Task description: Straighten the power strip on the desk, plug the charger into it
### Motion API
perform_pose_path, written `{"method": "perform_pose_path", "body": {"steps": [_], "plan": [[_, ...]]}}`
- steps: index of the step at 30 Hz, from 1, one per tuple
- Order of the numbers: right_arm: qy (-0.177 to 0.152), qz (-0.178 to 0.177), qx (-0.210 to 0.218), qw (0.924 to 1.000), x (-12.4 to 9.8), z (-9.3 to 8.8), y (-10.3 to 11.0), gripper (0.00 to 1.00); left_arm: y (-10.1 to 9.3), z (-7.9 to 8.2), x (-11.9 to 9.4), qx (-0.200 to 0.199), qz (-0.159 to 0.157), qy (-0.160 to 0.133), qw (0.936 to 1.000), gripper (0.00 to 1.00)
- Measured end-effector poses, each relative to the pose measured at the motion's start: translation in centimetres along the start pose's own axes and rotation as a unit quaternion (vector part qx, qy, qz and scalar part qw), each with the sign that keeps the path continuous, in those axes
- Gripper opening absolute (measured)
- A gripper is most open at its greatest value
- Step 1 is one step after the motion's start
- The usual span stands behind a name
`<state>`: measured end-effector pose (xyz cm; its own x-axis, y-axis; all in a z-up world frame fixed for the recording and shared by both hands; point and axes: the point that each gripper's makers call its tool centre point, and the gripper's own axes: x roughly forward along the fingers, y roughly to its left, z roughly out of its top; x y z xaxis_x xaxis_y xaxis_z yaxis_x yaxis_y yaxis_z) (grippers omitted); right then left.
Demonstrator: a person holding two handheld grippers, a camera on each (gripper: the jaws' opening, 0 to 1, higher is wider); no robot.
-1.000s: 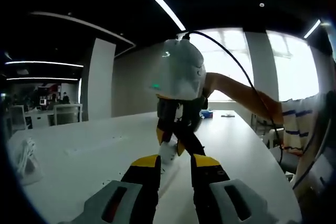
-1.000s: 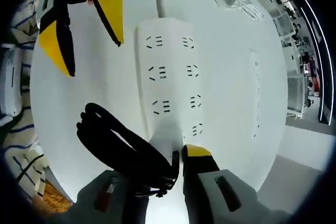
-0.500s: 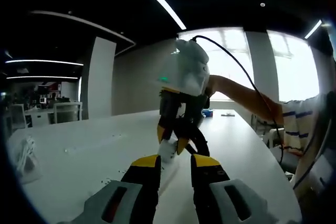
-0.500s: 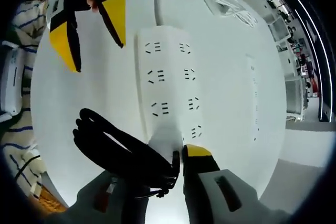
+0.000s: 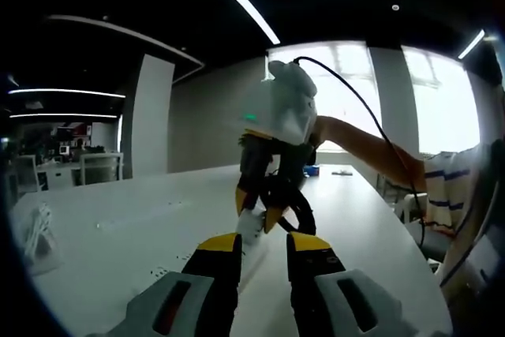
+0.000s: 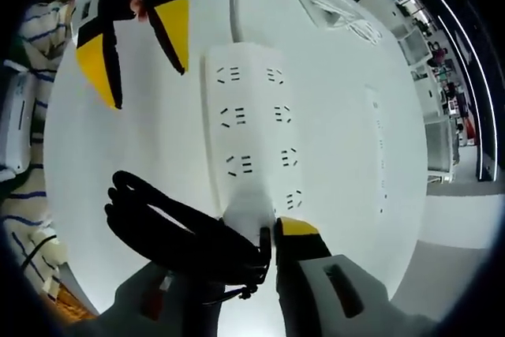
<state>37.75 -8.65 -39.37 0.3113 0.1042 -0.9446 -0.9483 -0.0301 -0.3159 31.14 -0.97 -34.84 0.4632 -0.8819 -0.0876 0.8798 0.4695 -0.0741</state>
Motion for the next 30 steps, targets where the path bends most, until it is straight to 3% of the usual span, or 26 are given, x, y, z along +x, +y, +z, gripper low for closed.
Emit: {"method": "perform_pose_path", "body": {"steps": [8, 15, 20, 26, 30], "plan": [[0.003, -0.005, -0.005, 1.0, 0.0, 0.0, -0.1, 0.23, 0.2, -0.3, 0.0, -0.002, 0.005, 0.005, 1.0, 0.23], [-0.018, 0.004, 0.002, 0.9998, -0.1, 0.1, -0.6, 0.23, 0.1, -0.3, -0.1, -0.003, 0.003, 0.004, 1.0, 0.23], [-0.019, 0.033, 0.017, 0.9991, -0.1, 0.2, -1.1, 0.22, 0.0, -0.2, -0.1, -0.004, 0.001, 0.004, 1.0, 0.23], [0.025, 0.055, 0.008, 0.9981, 0.1, 0.3, -1.1, 0.22, -0.2, -0.3, 0.0, -0.004, 0.0, 0.004, 1.0, 0.23], [0.019, 0.087, 0.021, 0.9958, 0.2, 0.0, -1.2, 0.22, -0.1, -0.2, -0.1, -0.003, 0.001, 0.004, 1.0, 0.23]]}}
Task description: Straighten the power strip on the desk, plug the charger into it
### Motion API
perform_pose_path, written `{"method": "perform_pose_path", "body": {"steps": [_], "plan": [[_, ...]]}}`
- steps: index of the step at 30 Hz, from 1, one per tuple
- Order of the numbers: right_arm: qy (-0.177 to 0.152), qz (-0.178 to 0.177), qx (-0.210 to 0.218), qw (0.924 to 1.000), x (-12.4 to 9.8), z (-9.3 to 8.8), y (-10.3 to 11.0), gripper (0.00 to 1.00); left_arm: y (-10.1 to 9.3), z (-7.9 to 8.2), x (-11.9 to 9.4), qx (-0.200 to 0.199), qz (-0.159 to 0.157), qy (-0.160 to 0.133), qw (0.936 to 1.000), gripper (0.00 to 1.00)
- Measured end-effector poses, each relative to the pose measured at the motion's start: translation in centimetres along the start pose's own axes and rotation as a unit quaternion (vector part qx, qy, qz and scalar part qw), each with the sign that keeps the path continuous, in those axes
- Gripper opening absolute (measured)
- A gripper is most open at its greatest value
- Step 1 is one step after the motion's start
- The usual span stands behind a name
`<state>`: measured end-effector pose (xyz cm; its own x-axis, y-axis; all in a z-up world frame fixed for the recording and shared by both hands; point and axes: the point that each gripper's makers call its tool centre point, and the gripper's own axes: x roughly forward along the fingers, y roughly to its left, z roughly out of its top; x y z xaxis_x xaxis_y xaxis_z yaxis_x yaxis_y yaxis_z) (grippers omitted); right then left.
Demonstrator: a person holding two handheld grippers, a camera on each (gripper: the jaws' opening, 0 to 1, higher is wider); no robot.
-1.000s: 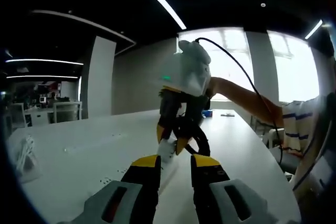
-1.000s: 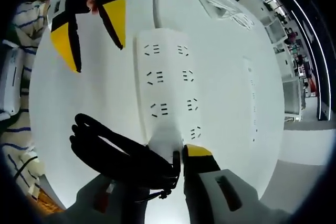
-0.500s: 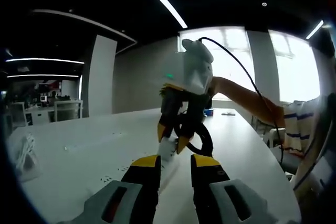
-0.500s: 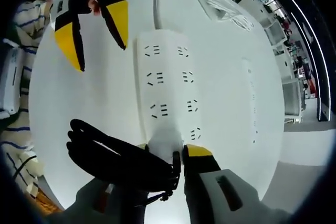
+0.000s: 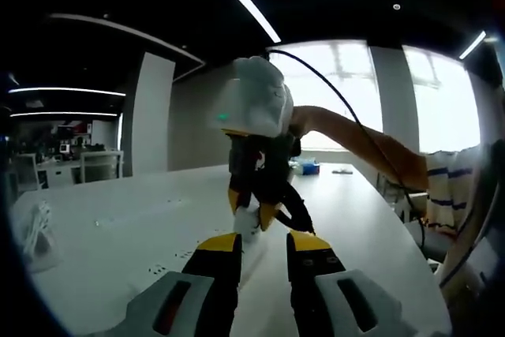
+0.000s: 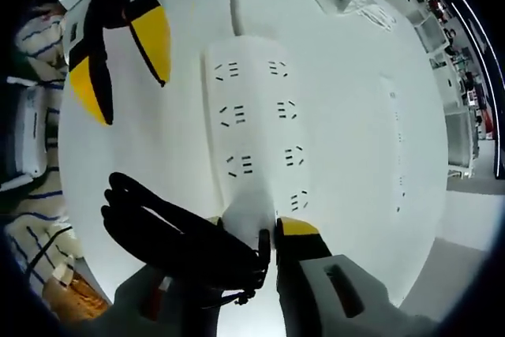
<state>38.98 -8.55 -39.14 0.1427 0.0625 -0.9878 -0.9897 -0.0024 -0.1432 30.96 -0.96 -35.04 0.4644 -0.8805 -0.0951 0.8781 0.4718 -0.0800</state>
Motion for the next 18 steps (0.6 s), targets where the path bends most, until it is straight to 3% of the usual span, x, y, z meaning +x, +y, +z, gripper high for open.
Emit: {"method": "perform_pose_path", "body": {"steps": [3, 7, 9, 14, 18], "plan": [[-0.009, 0.012, 0.005, 0.9999, 0.0, -0.1, -0.2, 0.22, 0.1, 0.2, 0.0, -0.001, -0.001, -0.002, 1.0, 0.23], [0.032, -0.013, -0.008, 0.9994, 0.2, -0.1, 0.4, 0.22, 0.0, 0.1, 0.2, -0.001, -0.002, 0.0, 1.0, 0.23], [0.034, -0.013, -0.004, 0.9993, 0.4, -0.1, 0.7, 0.22, 0.0, 0.0, 0.2, 0.0, -0.002, 0.003, 1.0, 0.23], [0.001, -0.012, 0.0, 0.9999, 0.6, -0.5, 1.2, 0.22, 0.0, 0.1, 0.3, 0.0, -0.004, 0.002, 1.0, 0.23], [0.031, -0.032, -0.007, 0.999, 0.7, -0.4, 1.3, 0.22, 0.0, 0.0, 0.3, -0.003, -0.004, 0.002, 1.0, 0.23]]}}
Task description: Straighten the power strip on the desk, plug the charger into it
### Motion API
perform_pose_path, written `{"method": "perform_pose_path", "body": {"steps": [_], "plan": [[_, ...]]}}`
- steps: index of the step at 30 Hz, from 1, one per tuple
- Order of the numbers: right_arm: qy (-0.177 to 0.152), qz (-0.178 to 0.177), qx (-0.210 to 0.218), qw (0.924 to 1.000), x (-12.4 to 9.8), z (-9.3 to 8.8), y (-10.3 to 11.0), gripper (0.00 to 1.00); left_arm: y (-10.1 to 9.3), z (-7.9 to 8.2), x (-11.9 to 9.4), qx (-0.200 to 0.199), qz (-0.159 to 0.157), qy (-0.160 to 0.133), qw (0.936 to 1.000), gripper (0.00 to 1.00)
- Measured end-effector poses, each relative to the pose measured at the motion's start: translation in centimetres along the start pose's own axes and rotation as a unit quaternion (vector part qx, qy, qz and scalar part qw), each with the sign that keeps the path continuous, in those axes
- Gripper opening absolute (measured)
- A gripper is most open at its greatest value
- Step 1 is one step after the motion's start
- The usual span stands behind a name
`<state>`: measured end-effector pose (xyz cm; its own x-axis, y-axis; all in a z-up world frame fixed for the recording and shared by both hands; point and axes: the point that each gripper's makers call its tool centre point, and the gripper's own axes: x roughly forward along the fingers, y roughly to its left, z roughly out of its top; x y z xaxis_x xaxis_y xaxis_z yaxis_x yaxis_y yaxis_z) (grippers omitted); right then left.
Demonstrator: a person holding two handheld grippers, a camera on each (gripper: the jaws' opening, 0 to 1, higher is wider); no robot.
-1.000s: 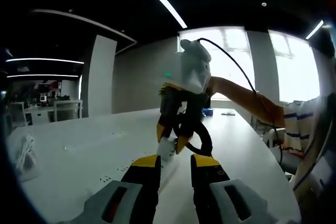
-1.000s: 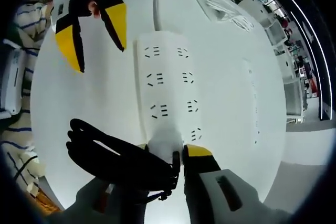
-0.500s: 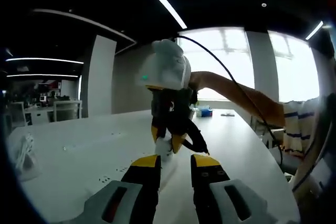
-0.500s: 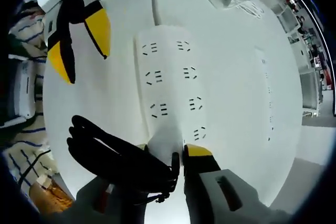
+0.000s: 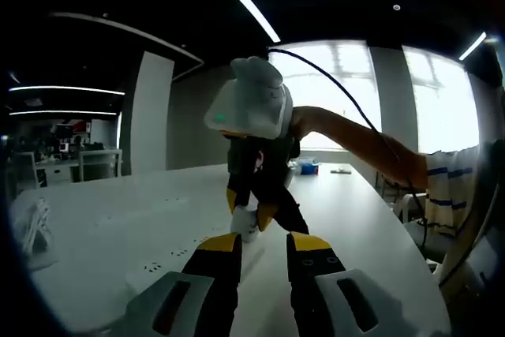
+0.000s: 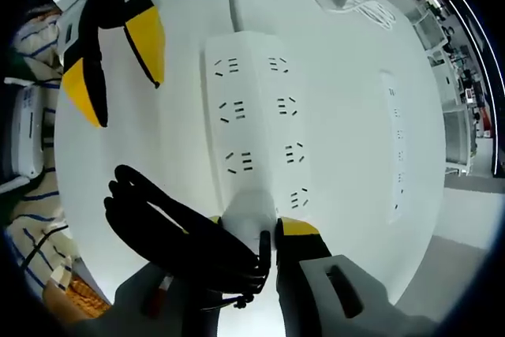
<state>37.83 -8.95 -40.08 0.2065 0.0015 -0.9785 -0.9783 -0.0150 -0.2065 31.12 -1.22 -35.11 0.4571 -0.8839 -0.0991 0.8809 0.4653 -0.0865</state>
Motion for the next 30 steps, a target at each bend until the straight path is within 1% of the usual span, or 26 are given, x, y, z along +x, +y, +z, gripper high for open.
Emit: {"method": "perform_pose_path", "body": {"steps": [2, 5, 7, 8, 13, 18, 23, 30], "plan": [[0.01, -0.004, 0.0, 0.9999, 0.1, 0.01, -0.01, 0.22, -0.06, -0.09, 0.03, -0.001, -0.001, 0.001, 1.0, 0.23], [0.024, -0.019, -0.006, 0.9995, 0.19, -0.08, -0.05, 0.22, -0.19, -0.14, 0.07, -0.001, -0.002, 0.001, 1.0, 0.23], [0.03, -0.022, -0.008, 0.9993, 0.19, -0.17, -0.21, 0.22, -0.33, -0.26, 0.1, -0.001, -0.003, 0.001, 1.0, 0.23], [0.028, -0.02, -0.007, 0.9994, 0.16, -0.23, -0.28, 0.22, -0.37, -0.34, 0.12, -0.001, -0.003, 0.002, 1.0, 0.23], [-0.003, -0.019, -0.005, 0.9998, 0.14, -0.2, -0.24, 0.23, -0.48, -0.58, 0.18, -0.002, -0.004, 0.005, 1.0, 0.23], [-0.009, -0.026, -0.012, 0.9995, 0.15, -0.02, -0.31, 0.23, -0.51, -0.63, 0.19, -0.001, -0.004, 0.006, 1.0, 0.23], [-0.031, -0.032, -0.017, 0.9988, 0.04, 0.02, -0.32, 0.24, -0.38, -0.43, 0.1, 0.001, -0.003, 0.004, 1.0, 0.23], [-0.049, -0.047, -0.02, 0.9975, -0.06, 0.16, -0.37, 0.24, -0.29, -0.38, 0.02, 0.0, -0.002, 0.004, 1.0, 0.23]]}}
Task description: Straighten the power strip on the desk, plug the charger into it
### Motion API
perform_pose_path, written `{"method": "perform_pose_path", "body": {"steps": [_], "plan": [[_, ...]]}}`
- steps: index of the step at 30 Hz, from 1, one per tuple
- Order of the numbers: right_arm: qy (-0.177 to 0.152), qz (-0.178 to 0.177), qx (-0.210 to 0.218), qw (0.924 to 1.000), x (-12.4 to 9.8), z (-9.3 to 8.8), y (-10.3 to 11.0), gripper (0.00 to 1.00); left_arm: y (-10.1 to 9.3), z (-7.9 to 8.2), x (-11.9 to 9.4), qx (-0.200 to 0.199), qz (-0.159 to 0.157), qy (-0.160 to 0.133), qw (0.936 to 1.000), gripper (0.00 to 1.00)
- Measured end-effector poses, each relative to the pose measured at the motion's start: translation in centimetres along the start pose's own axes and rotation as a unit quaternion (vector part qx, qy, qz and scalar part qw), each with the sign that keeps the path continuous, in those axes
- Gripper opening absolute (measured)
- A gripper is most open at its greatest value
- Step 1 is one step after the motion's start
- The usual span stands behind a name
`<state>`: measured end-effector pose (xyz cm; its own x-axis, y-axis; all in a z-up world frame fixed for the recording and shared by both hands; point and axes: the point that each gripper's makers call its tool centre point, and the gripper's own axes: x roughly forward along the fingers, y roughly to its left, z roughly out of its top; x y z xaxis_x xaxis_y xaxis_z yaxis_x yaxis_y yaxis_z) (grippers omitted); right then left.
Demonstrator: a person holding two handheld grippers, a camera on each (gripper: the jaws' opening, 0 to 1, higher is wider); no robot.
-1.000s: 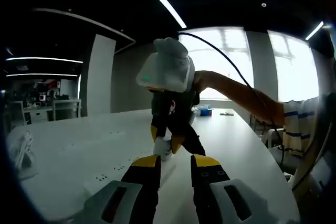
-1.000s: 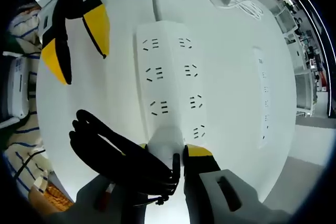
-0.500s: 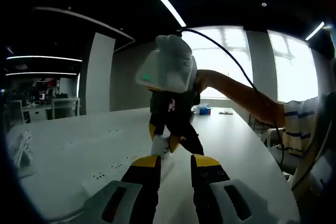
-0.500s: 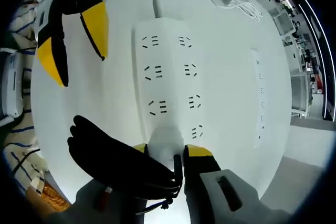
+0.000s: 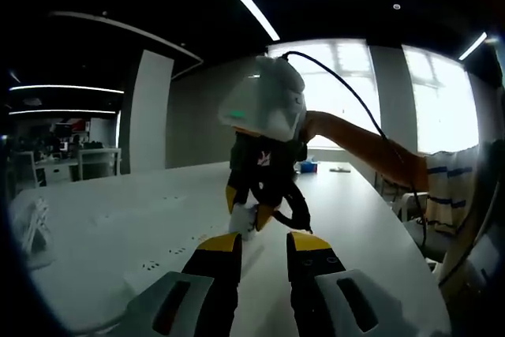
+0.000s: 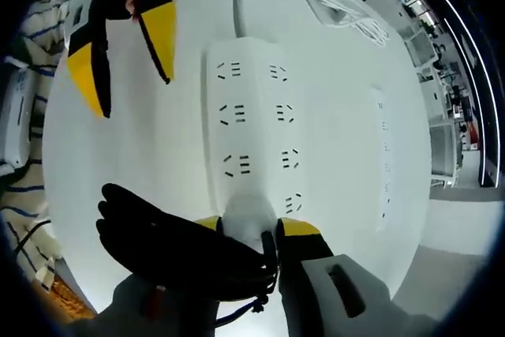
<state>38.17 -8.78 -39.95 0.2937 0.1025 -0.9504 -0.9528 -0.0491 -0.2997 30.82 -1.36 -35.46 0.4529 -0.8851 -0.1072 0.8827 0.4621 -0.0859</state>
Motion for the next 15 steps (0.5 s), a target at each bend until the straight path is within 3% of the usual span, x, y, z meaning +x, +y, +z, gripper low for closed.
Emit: {"method": "perform_pose_path", "body": {"steps": [8, 15], "plan": [[-0.039, -0.017, 0.006, 0.9991, -0.19, 0.15, -0.19, 0.25, 0.03, 0.1, -0.02, -0.003, -0.001, -0.001, 1.0, 0.23], [-0.051, -0.023, 0.01, 0.9984, -0.35, 0.33, -0.62, 0.25, 0.08, 0.24, -0.05, -0.002, -0.001, -0.001, 1.0, 0.23]]}}
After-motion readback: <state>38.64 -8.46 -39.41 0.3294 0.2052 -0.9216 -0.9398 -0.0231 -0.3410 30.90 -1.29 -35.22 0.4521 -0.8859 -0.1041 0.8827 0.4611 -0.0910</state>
